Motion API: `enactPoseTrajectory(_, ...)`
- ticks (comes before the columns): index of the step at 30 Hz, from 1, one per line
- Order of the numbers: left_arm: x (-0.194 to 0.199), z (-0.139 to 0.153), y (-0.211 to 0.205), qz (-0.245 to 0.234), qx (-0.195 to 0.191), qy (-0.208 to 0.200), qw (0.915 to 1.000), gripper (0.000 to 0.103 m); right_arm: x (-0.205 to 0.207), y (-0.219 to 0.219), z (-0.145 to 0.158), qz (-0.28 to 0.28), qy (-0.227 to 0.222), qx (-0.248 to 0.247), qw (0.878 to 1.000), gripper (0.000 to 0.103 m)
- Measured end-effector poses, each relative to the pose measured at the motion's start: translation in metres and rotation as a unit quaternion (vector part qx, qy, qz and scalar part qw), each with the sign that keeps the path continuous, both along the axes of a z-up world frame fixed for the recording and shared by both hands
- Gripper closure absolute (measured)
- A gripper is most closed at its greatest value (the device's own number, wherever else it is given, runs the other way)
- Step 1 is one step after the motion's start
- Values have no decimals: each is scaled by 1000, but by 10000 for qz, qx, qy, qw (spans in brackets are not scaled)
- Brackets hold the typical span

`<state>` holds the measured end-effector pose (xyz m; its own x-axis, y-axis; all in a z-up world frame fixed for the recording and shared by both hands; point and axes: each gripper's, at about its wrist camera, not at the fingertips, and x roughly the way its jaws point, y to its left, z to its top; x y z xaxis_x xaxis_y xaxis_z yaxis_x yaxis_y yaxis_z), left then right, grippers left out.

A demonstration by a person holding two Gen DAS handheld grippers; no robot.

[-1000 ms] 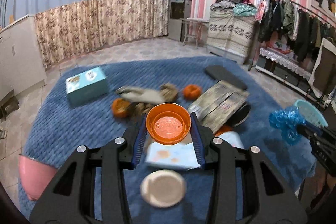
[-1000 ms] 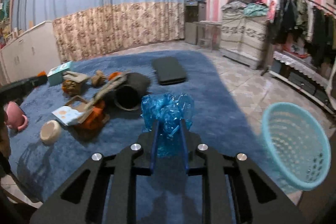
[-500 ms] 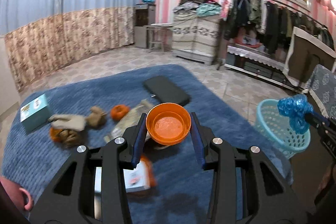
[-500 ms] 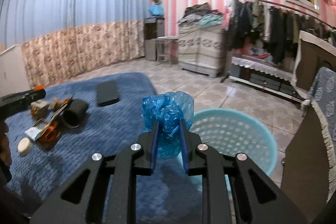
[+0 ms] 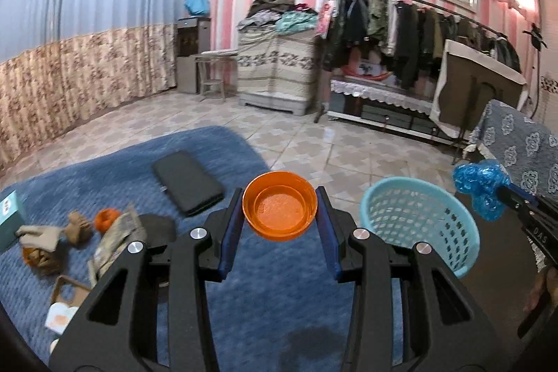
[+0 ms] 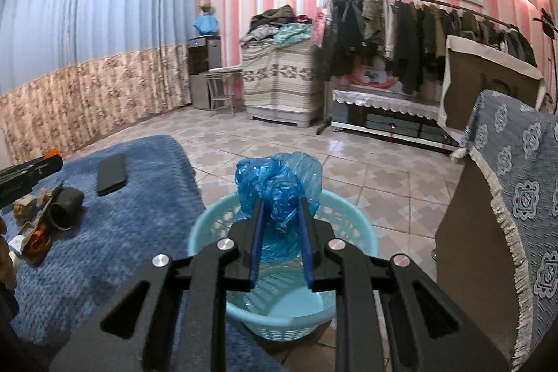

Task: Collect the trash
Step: 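Carry the orange cap and blue bag with both tools over the blue basket, then open the left tool to drop the cap while the right tool drops the bag into the basket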

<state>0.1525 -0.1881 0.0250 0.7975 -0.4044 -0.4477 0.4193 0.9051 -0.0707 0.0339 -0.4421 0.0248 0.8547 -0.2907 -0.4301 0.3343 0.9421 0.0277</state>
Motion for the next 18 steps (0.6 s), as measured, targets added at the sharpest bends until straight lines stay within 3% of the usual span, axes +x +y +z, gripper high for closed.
enactPoseTrajectory(9, 17, -17, -65, -539, -96, 215, 9983, 64, 6, -31, -24, -329, 157, 242, 9990, 84)
enactPoseTrajectory(18, 38, -48, -146, -1142, 113, 504, 9921, 64, 9, -59, -49, -610, 309, 466, 9966, 84)
